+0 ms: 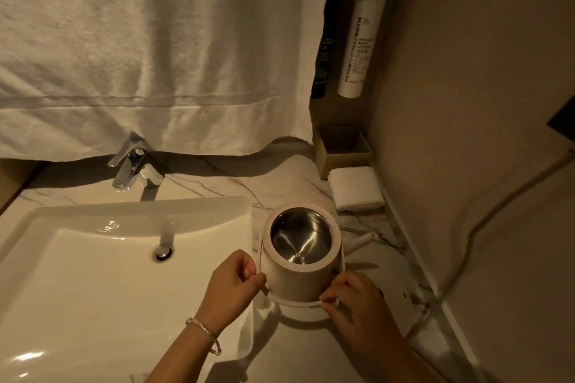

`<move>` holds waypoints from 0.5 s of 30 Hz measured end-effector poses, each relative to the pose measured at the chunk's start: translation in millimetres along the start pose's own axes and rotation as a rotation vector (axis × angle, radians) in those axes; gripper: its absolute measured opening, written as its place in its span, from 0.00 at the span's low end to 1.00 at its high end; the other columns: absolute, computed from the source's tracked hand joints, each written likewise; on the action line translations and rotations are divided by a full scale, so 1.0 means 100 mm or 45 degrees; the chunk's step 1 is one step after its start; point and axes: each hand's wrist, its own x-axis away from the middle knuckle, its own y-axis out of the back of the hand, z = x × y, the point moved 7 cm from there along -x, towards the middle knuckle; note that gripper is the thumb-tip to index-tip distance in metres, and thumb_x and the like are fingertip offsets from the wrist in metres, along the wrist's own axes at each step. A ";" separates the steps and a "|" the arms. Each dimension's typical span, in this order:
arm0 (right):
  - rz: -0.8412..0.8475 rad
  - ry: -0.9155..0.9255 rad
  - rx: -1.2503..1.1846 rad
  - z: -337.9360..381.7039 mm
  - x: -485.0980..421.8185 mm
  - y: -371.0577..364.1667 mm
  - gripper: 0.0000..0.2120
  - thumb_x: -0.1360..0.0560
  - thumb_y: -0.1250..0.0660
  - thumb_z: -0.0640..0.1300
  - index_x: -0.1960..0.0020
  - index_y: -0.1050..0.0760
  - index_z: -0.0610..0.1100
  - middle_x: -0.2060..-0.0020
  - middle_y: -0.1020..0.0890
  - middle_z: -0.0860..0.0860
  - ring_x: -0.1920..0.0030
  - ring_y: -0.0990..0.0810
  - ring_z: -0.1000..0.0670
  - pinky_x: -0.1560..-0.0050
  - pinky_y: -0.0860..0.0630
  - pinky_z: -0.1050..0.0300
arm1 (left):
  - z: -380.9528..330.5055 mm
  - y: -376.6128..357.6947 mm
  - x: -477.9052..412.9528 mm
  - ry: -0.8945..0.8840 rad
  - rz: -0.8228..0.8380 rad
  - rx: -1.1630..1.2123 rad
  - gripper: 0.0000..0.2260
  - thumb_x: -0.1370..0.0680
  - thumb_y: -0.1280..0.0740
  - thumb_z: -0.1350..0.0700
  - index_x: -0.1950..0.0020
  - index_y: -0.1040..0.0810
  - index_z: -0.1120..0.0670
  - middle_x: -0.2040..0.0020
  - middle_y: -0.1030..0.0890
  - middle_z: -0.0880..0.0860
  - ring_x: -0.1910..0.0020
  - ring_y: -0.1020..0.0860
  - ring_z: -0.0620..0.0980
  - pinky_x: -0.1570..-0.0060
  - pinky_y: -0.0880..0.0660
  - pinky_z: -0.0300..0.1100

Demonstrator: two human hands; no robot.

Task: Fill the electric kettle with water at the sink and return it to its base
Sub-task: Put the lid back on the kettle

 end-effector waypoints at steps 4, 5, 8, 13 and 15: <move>-0.004 -0.039 -0.007 -0.14 0.04 -0.15 0.01 0.31 0.30 0.44 0.60 0.21 0.48 0.60 0.23 0.56 0.55 0.27 0.60 0.53 0.31 0.72 | 0.07 -0.07 -0.01 -0.023 0.014 -0.030 0.07 0.30 0.32 0.63 0.64 0.30 0.60 0.68 0.24 0.57 0.71 0.26 0.46 0.65 0.27 0.40; -0.007 -0.058 -0.001 -0.18 0.04 -0.17 0.01 0.31 0.30 0.45 0.60 0.22 0.49 0.60 0.23 0.55 0.56 0.27 0.60 0.53 0.31 0.72 | 0.09 -0.08 -0.02 -0.030 0.012 -0.036 0.07 0.30 0.32 0.62 0.64 0.30 0.60 0.68 0.24 0.56 0.70 0.27 0.47 0.65 0.28 0.40; -0.021 -0.072 0.054 -0.23 0.04 -0.23 0.02 0.31 0.29 0.44 0.60 0.21 0.47 0.61 0.22 0.53 0.57 0.27 0.59 0.52 0.33 0.74 | 0.13 -0.10 -0.04 -0.048 0.003 -0.042 0.09 0.29 0.33 0.62 0.65 0.31 0.58 0.69 0.26 0.53 0.70 0.31 0.47 0.66 0.31 0.37; 0.071 -0.146 -0.032 -0.26 0.03 -0.23 0.02 0.30 0.28 0.43 0.58 0.20 0.49 0.59 0.23 0.58 0.57 0.24 0.58 0.58 0.27 0.67 | 0.17 -0.12 -0.10 -0.007 0.136 0.008 0.10 0.28 0.32 0.61 0.66 0.31 0.55 0.67 0.26 0.53 0.68 0.29 0.47 0.64 0.29 0.36; 0.089 -0.179 -0.094 -0.21 -0.07 -0.07 0.05 0.30 0.29 0.44 0.59 0.22 0.54 0.62 0.22 0.62 0.57 0.23 0.60 0.59 0.27 0.69 | 0.15 -0.08 -0.16 0.037 0.278 0.060 0.09 0.29 0.31 0.61 0.66 0.29 0.55 0.67 0.24 0.52 0.66 0.26 0.49 0.60 0.25 0.41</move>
